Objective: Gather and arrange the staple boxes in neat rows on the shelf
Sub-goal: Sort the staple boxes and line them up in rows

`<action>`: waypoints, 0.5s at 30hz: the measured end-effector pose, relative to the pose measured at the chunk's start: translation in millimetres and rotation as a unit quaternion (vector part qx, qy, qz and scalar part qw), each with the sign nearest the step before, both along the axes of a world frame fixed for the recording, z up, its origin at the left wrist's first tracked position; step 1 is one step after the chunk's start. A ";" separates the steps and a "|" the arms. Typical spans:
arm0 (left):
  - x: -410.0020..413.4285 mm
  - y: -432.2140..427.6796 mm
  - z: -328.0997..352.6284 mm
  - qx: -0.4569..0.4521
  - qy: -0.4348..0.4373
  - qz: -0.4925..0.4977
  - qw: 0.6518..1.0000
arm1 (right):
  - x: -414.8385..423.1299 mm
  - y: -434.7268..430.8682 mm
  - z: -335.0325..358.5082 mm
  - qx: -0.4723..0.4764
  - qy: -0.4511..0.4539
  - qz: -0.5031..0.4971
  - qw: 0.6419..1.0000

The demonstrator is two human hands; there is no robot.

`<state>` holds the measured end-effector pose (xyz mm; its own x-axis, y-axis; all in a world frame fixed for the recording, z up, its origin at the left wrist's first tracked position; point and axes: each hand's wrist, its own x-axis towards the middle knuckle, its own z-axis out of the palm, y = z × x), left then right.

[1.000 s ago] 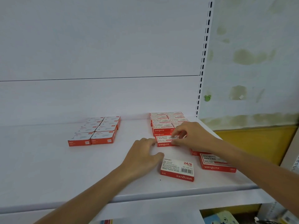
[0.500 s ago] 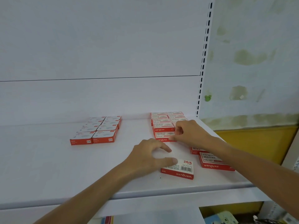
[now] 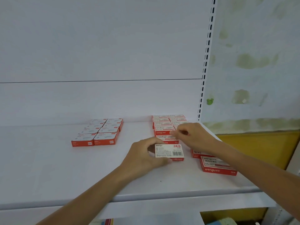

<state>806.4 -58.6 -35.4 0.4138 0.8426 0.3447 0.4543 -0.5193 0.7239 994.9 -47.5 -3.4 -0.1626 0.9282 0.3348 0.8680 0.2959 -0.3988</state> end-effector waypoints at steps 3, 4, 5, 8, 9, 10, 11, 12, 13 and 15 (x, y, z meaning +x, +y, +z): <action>-0.3 3.7 -0.2 -0.008 -0.031 0.037 0.999 | -4.8 -9.5 4.0 -0.003 0.052 0.066 0.996; 0.0 4.9 0.0 -0.012 -0.039 0.055 0.998 | -6.9 -12.9 4.6 -0.007 0.071 0.085 0.994; 0.1 5.2 0.5 -0.019 -0.047 0.075 0.996 | -8.6 -15.6 5.0 -0.012 0.081 0.099 0.992; 2.0 5.2 1.2 -0.039 -0.046 0.097 0.994 | -7.8 -15.9 3.5 -0.030 0.121 0.122 0.985; 2.8 4.4 1.6 -0.040 -0.041 0.094 0.994 | -7.1 -14.6 3.6 -0.043 0.158 0.128 0.978; 3.3 4.5 2.1 -0.042 -0.039 0.093 0.994 | -5.6 -13.2 3.4 -0.053 0.188 0.133 0.972; 3.6 4.8 3.7 -0.048 -0.042 0.096 0.993 | -4.3 -12.3 3.4 -0.059 0.202 0.137 0.968; 3.4 6.3 5.3 -0.057 -0.048 0.103 0.992 | -3.2 -12.2 2.6 -0.059 0.193 0.140 0.969; 3.1 8.0 7.2 -0.069 -0.055 0.109 0.990 | -3.0 -12.5 1.6 -0.052 0.166 0.141 0.975; 2.2 11.6 9.4 -0.089 -0.059 0.117 0.987 | -5.4 -13.1 -1.0 -0.014 0.087 0.136 0.987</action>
<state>808.6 -47.0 -26.0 0.1657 0.9622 0.2160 0.4547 -0.2689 0.8491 989.5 -60.5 -4.5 -0.3494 0.8670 0.3552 0.6755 0.4958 -0.5457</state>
